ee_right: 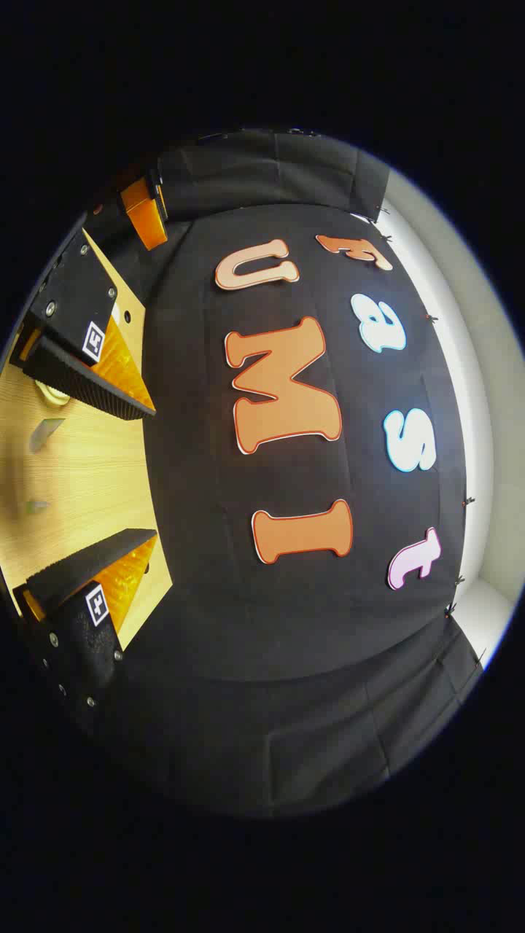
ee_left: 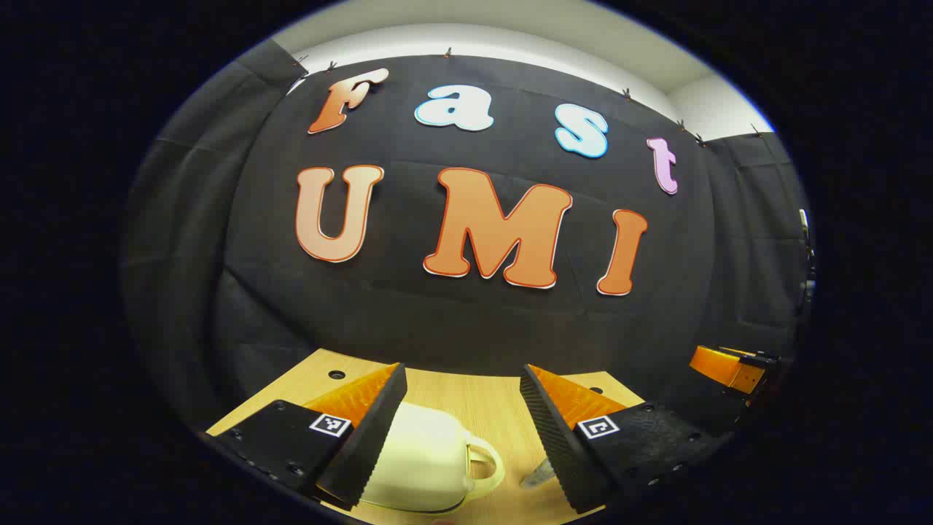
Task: First open the suitcase, pack the skin care products into it, and then close the suitcase.
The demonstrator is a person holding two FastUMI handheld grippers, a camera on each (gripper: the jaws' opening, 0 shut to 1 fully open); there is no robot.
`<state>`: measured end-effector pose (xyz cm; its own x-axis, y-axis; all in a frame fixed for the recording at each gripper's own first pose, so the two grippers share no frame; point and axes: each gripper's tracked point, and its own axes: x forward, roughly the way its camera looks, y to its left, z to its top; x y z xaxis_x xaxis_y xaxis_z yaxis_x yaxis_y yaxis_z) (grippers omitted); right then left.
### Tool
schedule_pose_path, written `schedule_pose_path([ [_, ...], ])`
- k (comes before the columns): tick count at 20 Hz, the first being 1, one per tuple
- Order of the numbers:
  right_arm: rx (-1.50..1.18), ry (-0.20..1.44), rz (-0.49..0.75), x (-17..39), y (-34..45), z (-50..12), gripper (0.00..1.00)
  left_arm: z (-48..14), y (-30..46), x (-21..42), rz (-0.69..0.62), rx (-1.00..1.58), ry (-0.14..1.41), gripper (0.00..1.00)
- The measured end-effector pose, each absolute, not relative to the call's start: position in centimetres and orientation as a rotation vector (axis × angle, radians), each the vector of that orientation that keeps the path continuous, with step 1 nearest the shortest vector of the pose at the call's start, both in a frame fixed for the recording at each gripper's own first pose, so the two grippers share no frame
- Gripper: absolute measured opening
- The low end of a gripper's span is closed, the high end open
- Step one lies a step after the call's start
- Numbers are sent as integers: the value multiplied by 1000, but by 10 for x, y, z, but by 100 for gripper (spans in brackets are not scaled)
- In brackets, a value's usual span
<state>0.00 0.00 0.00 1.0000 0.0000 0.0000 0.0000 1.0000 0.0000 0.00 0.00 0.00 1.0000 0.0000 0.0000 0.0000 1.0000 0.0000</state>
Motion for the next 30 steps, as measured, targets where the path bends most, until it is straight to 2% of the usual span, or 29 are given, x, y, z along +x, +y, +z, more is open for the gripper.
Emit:
schedule_pose_path([
  [1,-5,3,2,1,2,0,95,-1,1,0,-1,9,3,96],
  [11,-124,29,114,21,-7,6,95,-1,-38,8,52,35,-3,96],
  [18,-138,45,216,40,-24,0,95,-9,-49,4,177,92,-11,96],
  [19,-132,51,223,42,-26,-1,95,-9,-49,4,190,106,-11,94],
  [24,-96,76,177,52,-43,-8,95,-26,-55,18,180,186,29,97],
  [29,-56,136,96,52,-65,-36,95,-73,-61,41,115,495,122,100],
  [30,-52,156,84,51,-69,-43,95,-87,-62,43,95,558,152,98],
])
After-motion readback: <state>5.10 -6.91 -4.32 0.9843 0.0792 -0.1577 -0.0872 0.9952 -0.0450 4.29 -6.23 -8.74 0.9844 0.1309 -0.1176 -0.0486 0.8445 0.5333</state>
